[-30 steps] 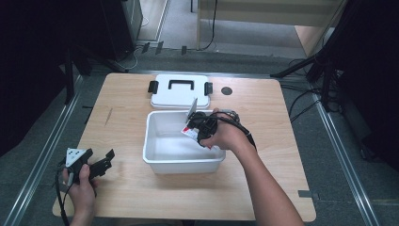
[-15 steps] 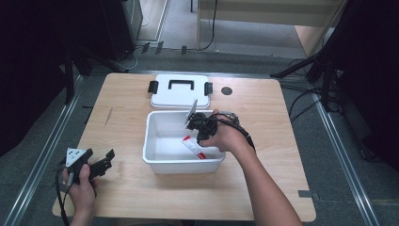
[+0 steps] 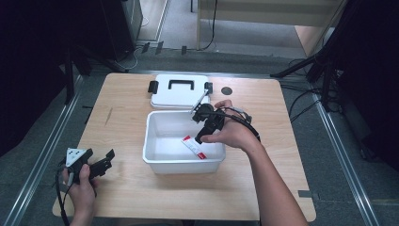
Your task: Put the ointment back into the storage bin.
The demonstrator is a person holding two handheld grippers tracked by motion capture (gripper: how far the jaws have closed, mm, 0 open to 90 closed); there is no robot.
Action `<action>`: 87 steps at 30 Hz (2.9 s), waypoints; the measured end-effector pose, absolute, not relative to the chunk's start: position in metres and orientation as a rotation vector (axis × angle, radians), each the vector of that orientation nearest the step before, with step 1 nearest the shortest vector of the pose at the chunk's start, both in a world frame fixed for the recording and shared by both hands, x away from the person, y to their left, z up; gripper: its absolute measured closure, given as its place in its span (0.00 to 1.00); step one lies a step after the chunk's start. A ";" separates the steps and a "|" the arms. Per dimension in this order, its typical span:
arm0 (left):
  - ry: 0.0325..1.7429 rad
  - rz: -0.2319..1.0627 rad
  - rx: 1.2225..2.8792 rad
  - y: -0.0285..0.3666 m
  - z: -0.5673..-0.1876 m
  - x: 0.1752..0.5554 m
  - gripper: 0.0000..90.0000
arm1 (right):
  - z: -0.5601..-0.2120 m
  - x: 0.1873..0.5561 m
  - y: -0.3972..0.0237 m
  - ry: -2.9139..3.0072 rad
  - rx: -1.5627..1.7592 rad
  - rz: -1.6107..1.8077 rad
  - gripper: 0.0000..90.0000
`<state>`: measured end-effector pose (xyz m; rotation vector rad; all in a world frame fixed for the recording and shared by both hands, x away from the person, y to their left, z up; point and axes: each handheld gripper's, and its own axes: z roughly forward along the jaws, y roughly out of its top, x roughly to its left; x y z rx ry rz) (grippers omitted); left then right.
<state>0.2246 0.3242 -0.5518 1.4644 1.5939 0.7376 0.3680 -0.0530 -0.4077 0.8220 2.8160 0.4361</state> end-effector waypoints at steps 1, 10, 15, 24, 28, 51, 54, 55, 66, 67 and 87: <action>1.594 0.738 1.464 0.324 -0.552 0.225 0.16 | -0.403 0.368 -0.056 2.798 0.862 0.458 0.07; 1.595 0.736 1.462 0.324 -0.552 0.225 0.16 | -0.378 0.365 -0.089 2.642 0.993 0.660 0.00; 1.593 0.738 1.462 0.324 -0.552 0.225 0.16 | -0.372 0.365 -0.112 2.557 1.057 0.749 0.00; 1.594 0.738 1.465 0.324 -0.552 0.225 0.16 | -0.381 0.360 -0.150 2.458 1.125 0.808 0.00; 1.593 0.741 1.464 0.324 -0.552 0.224 0.16 | -0.388 0.356 -0.170 2.406 1.167 0.846 0.00; 1.592 0.740 1.468 0.323 -0.552 0.224 0.16 | -0.486 0.307 -0.285 2.103 1.400 0.989 0.00; 1.589 0.741 1.466 0.323 -0.552 0.224 0.16 | -0.500 0.298 -0.297 2.079 1.428 0.997 0.00; 1.589 0.742 1.466 0.323 -0.552 0.224 0.16 | -0.505 0.293 -0.302 2.067 1.435 0.997 0.00; 1.586 0.748 1.466 0.323 -0.552 0.224 0.16 | -0.535 0.255 -0.346 1.928 1.524 1.046 0.00; 1.587 0.747 1.466 0.323 -0.552 0.224 0.16 | -0.536 0.250 -0.351 1.909 1.531 1.054 0.00; 1.597 0.732 1.463 0.324 -0.552 0.225 0.16 | -0.548 0.228 -0.369 1.770 1.620 1.113 0.08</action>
